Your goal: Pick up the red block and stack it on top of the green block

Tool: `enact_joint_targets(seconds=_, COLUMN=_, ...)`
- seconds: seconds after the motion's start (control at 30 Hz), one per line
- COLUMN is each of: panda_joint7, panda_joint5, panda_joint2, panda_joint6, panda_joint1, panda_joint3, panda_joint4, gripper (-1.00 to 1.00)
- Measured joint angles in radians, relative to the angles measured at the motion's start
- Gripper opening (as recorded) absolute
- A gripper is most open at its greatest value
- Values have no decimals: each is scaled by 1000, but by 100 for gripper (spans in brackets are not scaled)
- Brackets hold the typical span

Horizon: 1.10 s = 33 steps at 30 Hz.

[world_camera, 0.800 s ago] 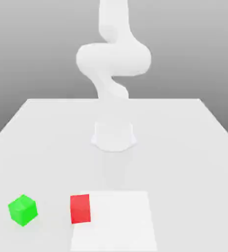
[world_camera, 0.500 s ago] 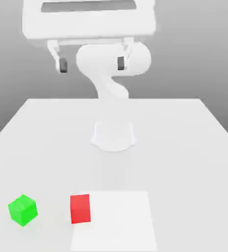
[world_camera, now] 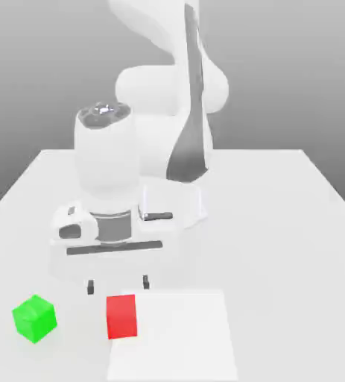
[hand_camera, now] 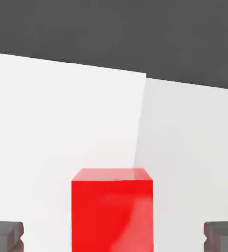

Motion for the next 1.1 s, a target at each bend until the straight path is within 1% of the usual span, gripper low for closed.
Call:
enact_joint_targets(seconds=0.07, panda_joint7=-33, panda_joint5=44, panda_joint2=72, panda_joint6=59, panda_joint1=-33, panda_joint3=43, panda_joint4=10, gripper=0)
enact_joint_targets(seconds=0.1, panda_joint7=-46, panda_joint5=62, panda_joint2=104, panda_joint6=85, panda_joint1=-51, panda_joint3=65, panda_joint4=15, gripper=-100)
enact_joint_targets(seconds=0.33, panda_joint7=-45, panda_joint5=61, panda_joint2=109, panda_joint6=89, panda_joint1=-57, panda_joint3=71, panda_joint4=15, gripper=-100)
enact_joint_targets(seconds=0.43, panda_joint7=-1, panda_joint5=-1, panda_joint2=23, panda_joint6=19, panda_joint1=-31, panda_joint3=31, panda_joint4=2, gripper=-100)
enact_joint_targets(seconds=0.53, panda_joint7=47, panda_joint5=-65, panda_joint2=-79, panda_joint6=-67, panda_joint1=-33, panda_joint3=15, panda_joint4=-13, gripper=-100)
enact_joint_targets(seconds=0.6, panda_joint7=40, panda_joint5=-73, panda_joint2=-98, panda_joint6=-110, panda_joint1=-81, panda_joint3=-12, panda_joint4=10, gripper=-100)
enact_joint_targets(seconds=0.8, panda_joint7=-18, panda_joint5=-69, panda_joint2=-98, panda_joint6=-223, panda_joint1=-246, panda_joint3=-92, panda_joint4=121, gripper=-100)
enact_joint_targets(seconds=0.87, panda_joint7=-45, panda_joint5=-44, panda_joint2=-60, panda_joint6=-207, panda_joint1=-263, panda_joint3=-92, panda_joint4=142, gripper=-100)
enact_joint_targets(seconds=0.97, panda_joint7=-95, panda_joint5=22, panda_joint2=37, panda_joint6=-126, panda_joint1=-286, panda_joint3=-61, panda_joint4=153, gripper=-100)
enact_joint_targets(seconds=1.0, panda_joint7=-111, panda_joint5=44, panda_joint2=71, panda_joint6=-96, panda_joint1=-295, panda_joint3=-47, panda_joint4=155, gripper=100)
enact_joint_targets(seconds=1.1, panda_joint7=-111, panda_joint5=44, panda_joint2=71, panda_joint6=-96, panda_joint1=-295, panda_joint3=-47, panda_joint4=155, gripper=100)
